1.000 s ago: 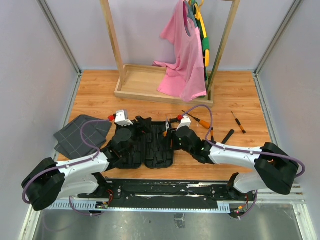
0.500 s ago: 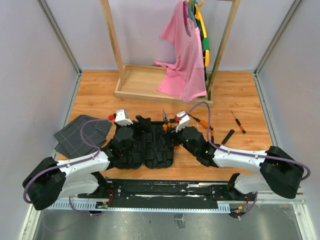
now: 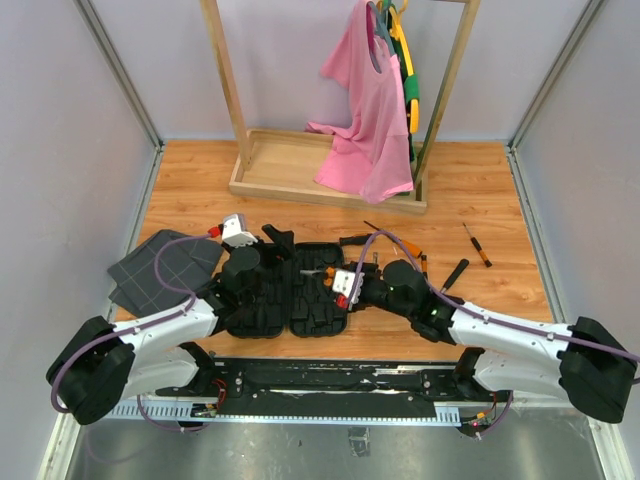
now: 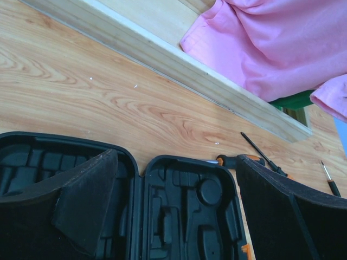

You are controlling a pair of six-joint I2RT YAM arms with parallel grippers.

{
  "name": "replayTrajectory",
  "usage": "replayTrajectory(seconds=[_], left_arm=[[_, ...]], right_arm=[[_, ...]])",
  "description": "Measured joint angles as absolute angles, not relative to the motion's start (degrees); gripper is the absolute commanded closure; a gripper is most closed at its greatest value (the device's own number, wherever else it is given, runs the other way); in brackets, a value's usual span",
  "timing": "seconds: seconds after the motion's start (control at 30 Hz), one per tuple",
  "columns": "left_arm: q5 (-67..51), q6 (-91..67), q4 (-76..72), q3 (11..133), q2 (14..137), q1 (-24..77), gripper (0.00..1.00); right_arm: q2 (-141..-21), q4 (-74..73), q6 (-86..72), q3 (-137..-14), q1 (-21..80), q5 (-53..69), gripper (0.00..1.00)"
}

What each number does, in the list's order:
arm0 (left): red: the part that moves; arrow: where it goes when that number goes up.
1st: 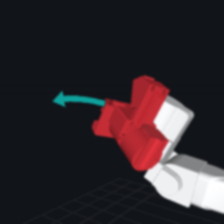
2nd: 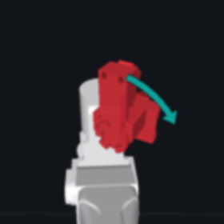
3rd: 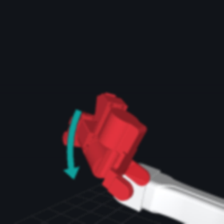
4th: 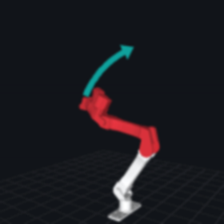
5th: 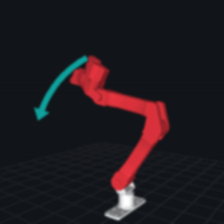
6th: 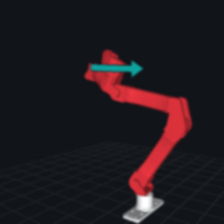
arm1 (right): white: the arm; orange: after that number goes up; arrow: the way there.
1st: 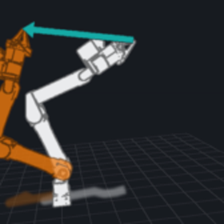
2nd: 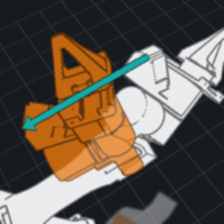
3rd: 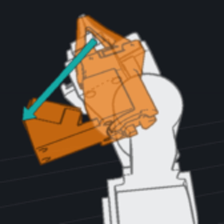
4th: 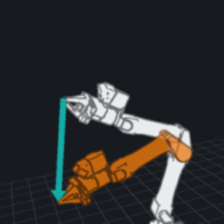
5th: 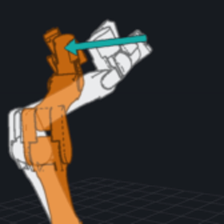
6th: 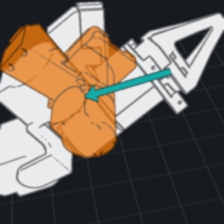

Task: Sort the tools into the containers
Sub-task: Place the pliers in the storage box.

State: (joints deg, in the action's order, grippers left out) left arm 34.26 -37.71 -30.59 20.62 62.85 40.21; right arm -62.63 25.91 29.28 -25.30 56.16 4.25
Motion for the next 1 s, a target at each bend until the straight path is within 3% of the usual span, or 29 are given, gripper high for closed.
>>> replayTrajectory(seconds=[0.4, 0.7, 1.0], left_arm=[[32.93, -38.22, -30.48, 20.62, 65.08, 39.44, 0.07], [32.42, -38.68, -30.24, 20.71, 66.65, 39.22, 0.07], [32.29, -38.85, -30.24, 20.91, 66.65, 39.07, 0.07]], right_arm=[[-60.49, -10.04, 56.49, -39.07, 56.16, 17.89, 0.98], [-71.57, -28.75, 70.30, -50.96, 56.18, 17.21, 0.98], [-81.38, -37.26, 82.72, -58.43, 57.01, 10.96, 0.92]])
